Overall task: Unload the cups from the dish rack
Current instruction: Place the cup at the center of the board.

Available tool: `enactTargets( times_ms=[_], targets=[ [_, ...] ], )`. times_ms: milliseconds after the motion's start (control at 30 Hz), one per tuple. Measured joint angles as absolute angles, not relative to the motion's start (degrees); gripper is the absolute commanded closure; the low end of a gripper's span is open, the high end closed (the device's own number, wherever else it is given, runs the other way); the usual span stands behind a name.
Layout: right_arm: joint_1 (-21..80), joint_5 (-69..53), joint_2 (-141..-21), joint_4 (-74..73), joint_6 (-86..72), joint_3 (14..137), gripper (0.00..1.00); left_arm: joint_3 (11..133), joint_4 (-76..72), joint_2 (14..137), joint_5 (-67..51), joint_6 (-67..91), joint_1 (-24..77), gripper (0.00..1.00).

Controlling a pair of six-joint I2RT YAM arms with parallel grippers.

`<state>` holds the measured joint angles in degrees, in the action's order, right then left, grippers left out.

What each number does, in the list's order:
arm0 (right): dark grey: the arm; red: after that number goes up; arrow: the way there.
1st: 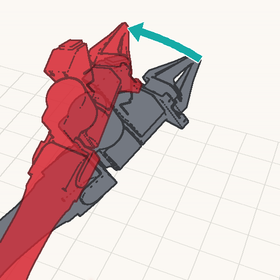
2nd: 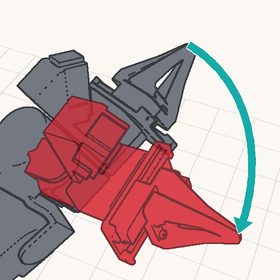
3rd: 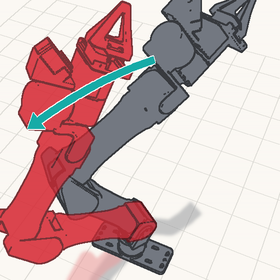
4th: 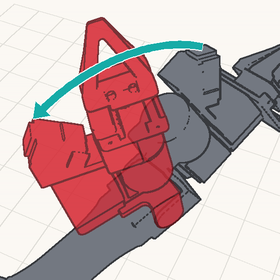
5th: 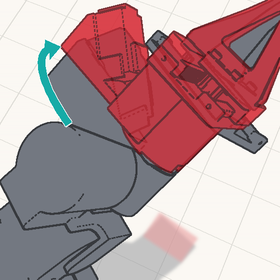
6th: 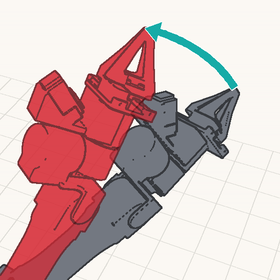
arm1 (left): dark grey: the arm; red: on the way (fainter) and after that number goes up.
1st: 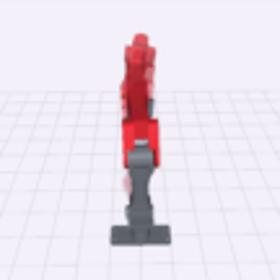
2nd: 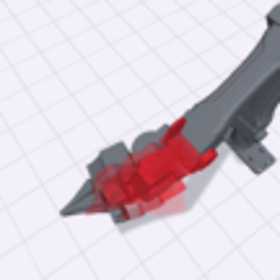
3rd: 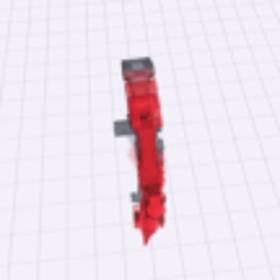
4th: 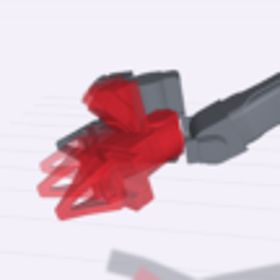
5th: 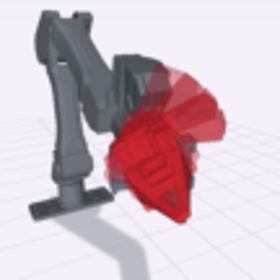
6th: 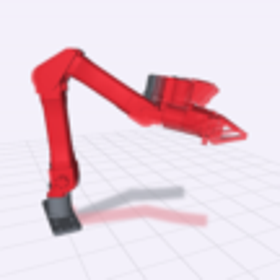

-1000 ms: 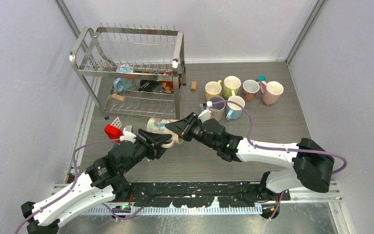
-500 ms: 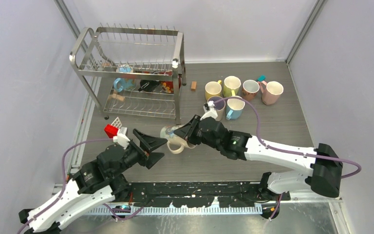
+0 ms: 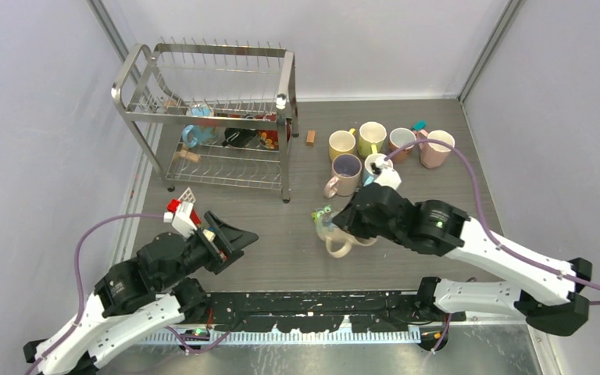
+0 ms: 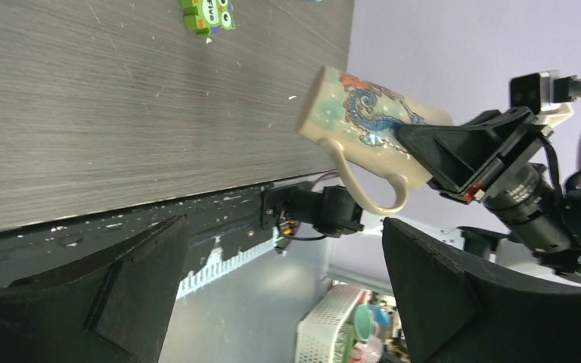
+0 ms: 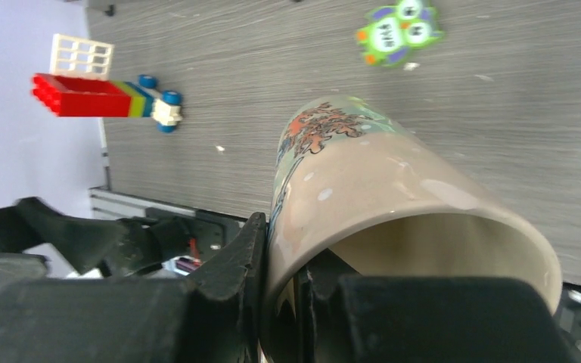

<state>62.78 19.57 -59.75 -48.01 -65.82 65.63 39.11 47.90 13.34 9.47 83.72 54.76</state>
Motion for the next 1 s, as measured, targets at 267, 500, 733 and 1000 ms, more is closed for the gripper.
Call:
enactTargets(
  times_ms=[267,500,733,1000],
  targets=[
    [61.3,27.2,-55.0,-69.4,-66.1,70.0,0.99,48.7,48.7,26.6,8.9,72.1,54.8,0.0],
    [45.1,24.4,-56.6,-74.2,-61.5,70.0,0.99,52.8,48.8,34.9,7.6,63.9,54.8,0.0],
    [23.7,19.6,-62.1,-72.8,-51.9,70.0,1.0,57.6,49.0,40.2,7.4,57.7,54.8,0.0],
    [9.7,14.5,-76.7,-66.1,-44.2,74.0,0.99,60.9,52.5,42.5,9.0,53.0,54.7,0.0]
  ],
)
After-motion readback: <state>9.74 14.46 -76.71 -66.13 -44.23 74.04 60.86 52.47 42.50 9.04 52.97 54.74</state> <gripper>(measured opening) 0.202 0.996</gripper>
